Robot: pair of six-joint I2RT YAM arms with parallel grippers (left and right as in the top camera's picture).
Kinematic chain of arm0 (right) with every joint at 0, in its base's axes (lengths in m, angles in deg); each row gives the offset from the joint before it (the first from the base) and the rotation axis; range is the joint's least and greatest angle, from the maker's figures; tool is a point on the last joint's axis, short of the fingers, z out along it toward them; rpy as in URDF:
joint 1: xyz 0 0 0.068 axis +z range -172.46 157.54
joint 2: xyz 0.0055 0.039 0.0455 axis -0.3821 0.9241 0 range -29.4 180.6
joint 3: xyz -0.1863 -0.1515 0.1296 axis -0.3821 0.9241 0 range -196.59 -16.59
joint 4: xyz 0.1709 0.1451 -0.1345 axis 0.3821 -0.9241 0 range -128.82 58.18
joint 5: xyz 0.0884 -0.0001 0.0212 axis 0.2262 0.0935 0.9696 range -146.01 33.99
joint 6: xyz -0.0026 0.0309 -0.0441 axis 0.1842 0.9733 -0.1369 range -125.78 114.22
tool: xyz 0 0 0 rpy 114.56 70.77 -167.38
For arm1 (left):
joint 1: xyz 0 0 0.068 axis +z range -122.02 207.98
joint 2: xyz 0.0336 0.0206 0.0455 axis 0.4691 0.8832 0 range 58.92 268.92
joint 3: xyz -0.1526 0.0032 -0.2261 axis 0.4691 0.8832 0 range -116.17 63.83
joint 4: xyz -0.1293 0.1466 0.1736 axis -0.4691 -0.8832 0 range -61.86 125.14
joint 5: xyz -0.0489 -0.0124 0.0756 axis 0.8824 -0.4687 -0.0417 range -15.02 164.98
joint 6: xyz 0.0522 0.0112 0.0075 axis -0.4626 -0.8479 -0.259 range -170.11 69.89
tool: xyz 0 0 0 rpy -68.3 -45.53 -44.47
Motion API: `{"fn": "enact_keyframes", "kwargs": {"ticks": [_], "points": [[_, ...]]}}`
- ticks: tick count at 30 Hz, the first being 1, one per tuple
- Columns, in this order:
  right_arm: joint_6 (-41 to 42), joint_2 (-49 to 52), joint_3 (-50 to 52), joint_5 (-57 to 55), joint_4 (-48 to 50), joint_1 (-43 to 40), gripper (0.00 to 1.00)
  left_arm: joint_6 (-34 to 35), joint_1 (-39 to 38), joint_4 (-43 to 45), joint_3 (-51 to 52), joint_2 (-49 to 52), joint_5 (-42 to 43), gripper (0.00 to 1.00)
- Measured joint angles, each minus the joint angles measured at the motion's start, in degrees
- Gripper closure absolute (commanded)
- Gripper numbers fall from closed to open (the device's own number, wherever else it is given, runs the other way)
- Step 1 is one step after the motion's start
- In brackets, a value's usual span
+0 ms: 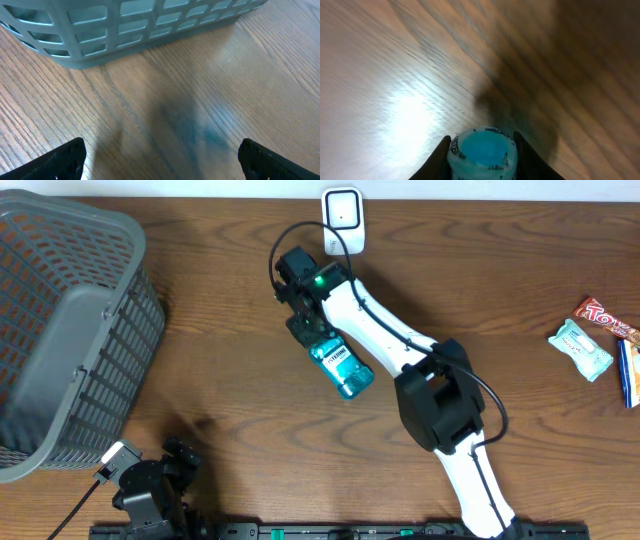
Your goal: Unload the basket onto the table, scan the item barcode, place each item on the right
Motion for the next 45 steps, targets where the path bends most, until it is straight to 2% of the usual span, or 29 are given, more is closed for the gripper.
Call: {"fn": "enact_keyframes", "kwargs": {"ticks": [10,12,15,31,40,45], "points": [[0.02,-12.37,-2.21,2.71,-3.19,-0.02,0.83,0.0,0.0,0.02,0.0,0.0,0.02,0.02],[0.0,-13.44,-2.45,2.84,-3.3,-0.02,0.8,0.0,0.0,0.02,0.0,0.0,0.0,0.02],[0.0,-13.75,-2.49,2.95,-3.45,-0.02,0.78,0.0,0.0,0.0,0.0,0.0,0.02,0.02],[-0.15,-12.31,-0.5,3.1,-3.39,-0.02,0.82,0.0,0.0,0.0,0.0,0.0,0.02,0.02],[-0.46,-12.33,-0.46,3.1,-4.26,0.0,0.79,0.0,0.0,0.02,0.0,0.0,0.02,0.02],[-0.46,-12.37,-0.35,3.08,-8.07,-0.02,0.77,0.0,0.0,0.02,0.0,0.0,0.02,0.02]]}}
